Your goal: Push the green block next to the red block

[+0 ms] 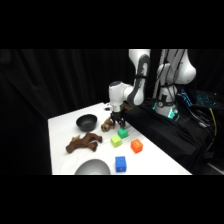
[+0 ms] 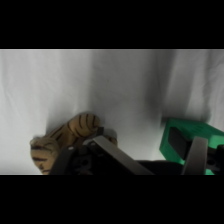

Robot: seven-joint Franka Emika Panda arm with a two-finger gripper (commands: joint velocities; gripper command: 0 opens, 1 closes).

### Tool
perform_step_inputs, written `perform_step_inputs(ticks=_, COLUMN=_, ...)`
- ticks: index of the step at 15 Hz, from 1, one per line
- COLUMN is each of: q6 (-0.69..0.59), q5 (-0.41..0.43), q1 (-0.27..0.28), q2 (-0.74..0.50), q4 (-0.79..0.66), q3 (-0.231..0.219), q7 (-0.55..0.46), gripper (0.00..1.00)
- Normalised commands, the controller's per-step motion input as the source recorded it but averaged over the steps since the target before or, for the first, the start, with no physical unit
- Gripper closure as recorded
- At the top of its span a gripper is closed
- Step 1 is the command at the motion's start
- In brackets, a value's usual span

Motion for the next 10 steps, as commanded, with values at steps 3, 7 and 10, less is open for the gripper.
perform_step_inputs(ticks=3, q6=0.20, q5=-0.198, q1=0.196, q2=0.03, q4=-0.06, q3=-0.029, q7=0.24, gripper=0.00)
perform_step_inputs(ticks=7, q6=0.26, q5=-0.263, q1=0.441, q2=0.03, q4=-0.13, q3=-0.133, q7=0.46, gripper=0.00)
perform_step_inputs(ticks=10, q6=0.20, q5=-0.269, q1=0.518, q2=0.06, q4=-0.11, q3=-0.178, q7=0.49, gripper=0.00)
